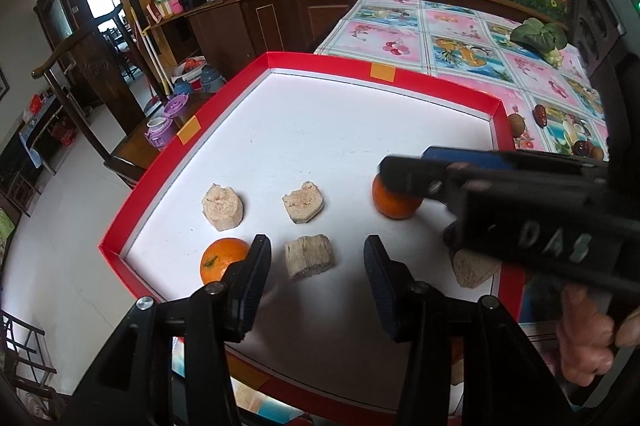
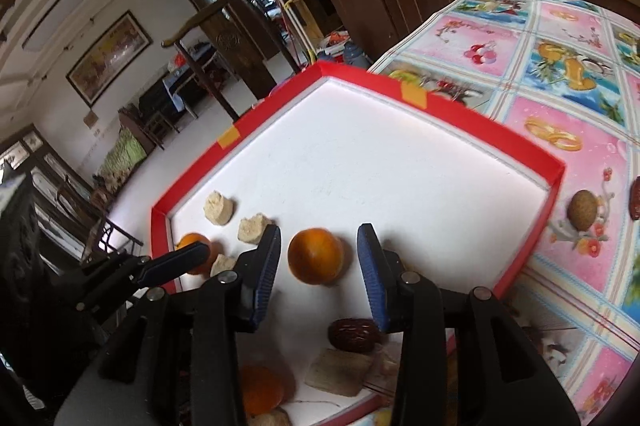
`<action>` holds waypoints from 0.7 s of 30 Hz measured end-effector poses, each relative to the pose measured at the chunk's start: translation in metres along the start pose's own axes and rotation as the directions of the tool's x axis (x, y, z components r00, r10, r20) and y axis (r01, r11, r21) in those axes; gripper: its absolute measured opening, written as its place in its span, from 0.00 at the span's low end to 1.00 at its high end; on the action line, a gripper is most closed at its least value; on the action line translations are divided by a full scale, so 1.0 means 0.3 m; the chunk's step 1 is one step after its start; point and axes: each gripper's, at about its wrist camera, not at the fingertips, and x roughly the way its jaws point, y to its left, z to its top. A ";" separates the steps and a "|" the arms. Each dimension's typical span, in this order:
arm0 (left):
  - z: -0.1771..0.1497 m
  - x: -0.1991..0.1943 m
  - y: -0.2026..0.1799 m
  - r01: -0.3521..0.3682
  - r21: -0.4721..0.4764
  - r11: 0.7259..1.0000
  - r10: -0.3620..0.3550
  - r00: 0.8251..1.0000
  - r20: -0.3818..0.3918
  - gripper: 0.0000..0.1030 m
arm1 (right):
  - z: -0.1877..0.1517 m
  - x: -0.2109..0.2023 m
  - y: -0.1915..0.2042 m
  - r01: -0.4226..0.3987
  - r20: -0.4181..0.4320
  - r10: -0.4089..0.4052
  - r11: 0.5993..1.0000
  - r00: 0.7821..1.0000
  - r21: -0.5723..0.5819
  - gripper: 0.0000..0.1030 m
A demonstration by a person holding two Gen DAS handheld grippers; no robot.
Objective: Organize fruits
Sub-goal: 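Grasp a brown kiwi with the right tool while the left tool grasps a red date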
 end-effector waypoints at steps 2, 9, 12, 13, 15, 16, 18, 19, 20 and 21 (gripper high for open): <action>0.007 -0.012 -0.005 0.002 0.000 1.000 -0.002 1.000 0.005 0.48 | 0.004 -0.025 -0.015 0.008 0.014 -0.008 1.000 1.000 0.003 0.41; 0.065 -0.077 -0.095 0.011 0.058 0.998 -0.014 0.998 0.058 0.55 | -0.007 -0.191 -0.144 0.095 0.086 -0.098 0.994 0.991 0.045 0.41; 0.083 -0.098 -0.175 0.035 0.107 0.994 -0.043 0.996 0.072 0.59 | -0.023 -0.287 -0.234 0.140 0.119 -0.149 0.987 0.982 0.085 0.41; 0.086 -0.102 -0.205 0.051 0.124 0.991 -0.060 0.996 0.071 0.59 | -0.032 -0.319 -0.266 0.157 0.128 -0.169 0.983 0.977 0.097 0.41; 0.090 -0.104 -0.260 0.069 0.157 0.985 -0.080 0.995 0.065 0.60 | -0.051 -0.393 -0.336 0.198 0.148 -0.215 0.972 0.965 0.125 0.41; 0.092 -0.104 -0.283 0.074 0.167 0.983 -0.085 0.995 0.060 0.60 | -0.054 -0.417 -0.362 0.208 0.151 -0.227 0.969 0.962 0.135 0.41; 0.097 -0.104 -0.328 0.093 0.189 0.978 -0.104 0.993 0.049 0.60 | -0.079 -0.485 -0.426 0.237 0.159 -0.261 0.959 0.952 0.155 0.41; 0.100 -0.103 -0.345 0.098 0.197 0.976 -0.109 0.993 0.046 0.60 | -0.086 -0.503 -0.440 0.250 0.159 -0.273 0.956 0.949 0.152 0.41; 0.105 -0.103 -0.369 0.103 0.209 0.972 -0.115 0.992 0.045 0.60 | -0.093 -0.522 -0.458 0.272 0.156 -0.293 0.952 0.943 0.141 0.41; 0.111 -0.103 -0.391 0.108 0.220 0.970 -0.121 0.992 0.044 0.60 | -0.104 -0.537 -0.474 0.292 0.144 -0.307 0.949 0.941 0.118 0.41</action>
